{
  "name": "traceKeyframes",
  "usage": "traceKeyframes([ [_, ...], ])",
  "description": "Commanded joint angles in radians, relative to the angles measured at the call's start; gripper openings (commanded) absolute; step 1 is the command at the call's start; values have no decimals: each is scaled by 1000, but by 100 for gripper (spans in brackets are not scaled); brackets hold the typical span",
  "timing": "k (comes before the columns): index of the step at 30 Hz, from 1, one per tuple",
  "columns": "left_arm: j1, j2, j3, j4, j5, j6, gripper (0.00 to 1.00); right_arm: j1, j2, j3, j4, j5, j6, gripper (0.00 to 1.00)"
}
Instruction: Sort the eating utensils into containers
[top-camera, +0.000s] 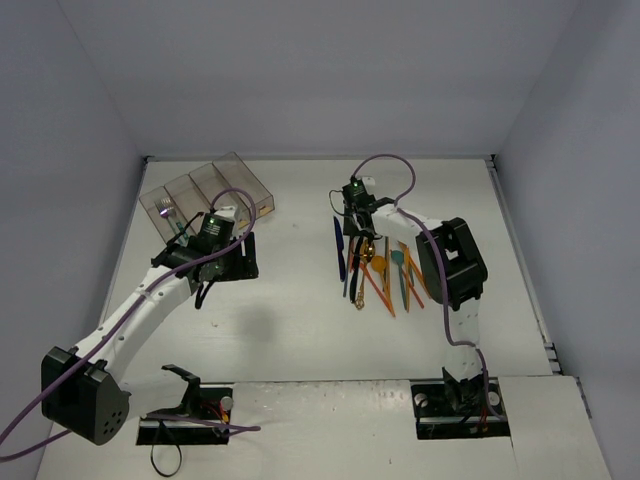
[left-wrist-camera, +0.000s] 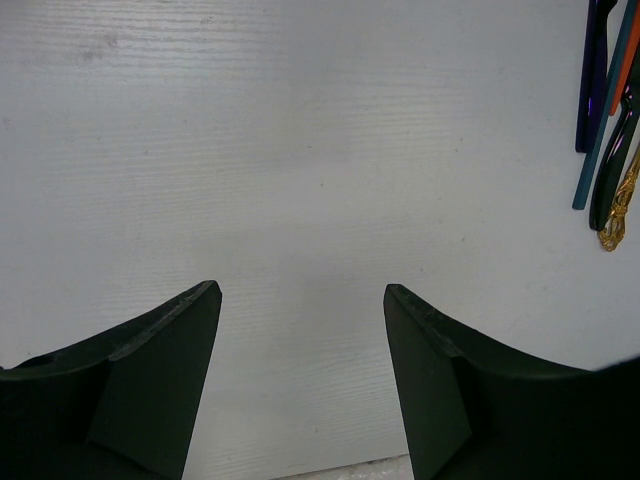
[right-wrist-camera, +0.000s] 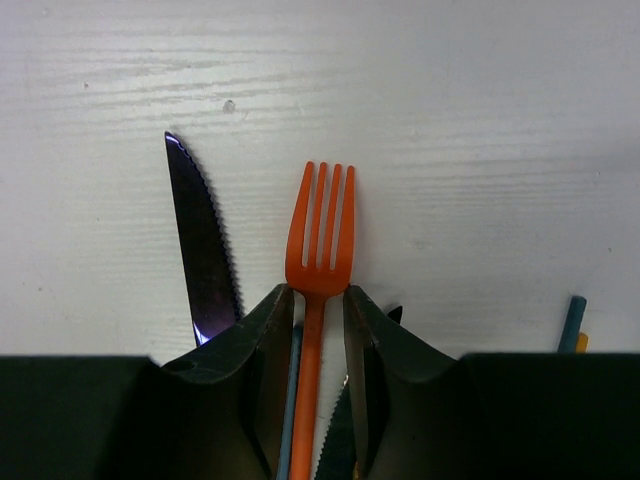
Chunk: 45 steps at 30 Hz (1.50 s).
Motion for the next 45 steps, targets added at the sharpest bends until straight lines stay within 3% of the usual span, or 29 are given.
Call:
traceKeyframes([
  [1, -3, -6, 28, 45, 7, -10, 63, -7, 25, 47, 1, 4, 1, 24],
  [4, -5, -2, 27, 45, 10, -8, 63, -9, 47, 68, 0, 6, 3, 22],
  [13, -3, 5, 32, 46, 20, -7, 63, -8, 64, 77, 0, 33, 10, 0],
  [21, -3, 9, 57, 90, 96, 4, 63, -6, -40, 117, 1, 16, -54, 0],
  [28, -9, 24, 66, 334, 307, -25, 63, -5, -211, 130, 3, -177, -69, 0],
  [37, -83, 133, 118, 590, 376, -91, 63, 57, -389, 78, 46, -325, 30, 0],
  [45, -149, 205, 170, 698, 378, -140, 63, 87, -489, 15, 118, -340, 119, 0],
])
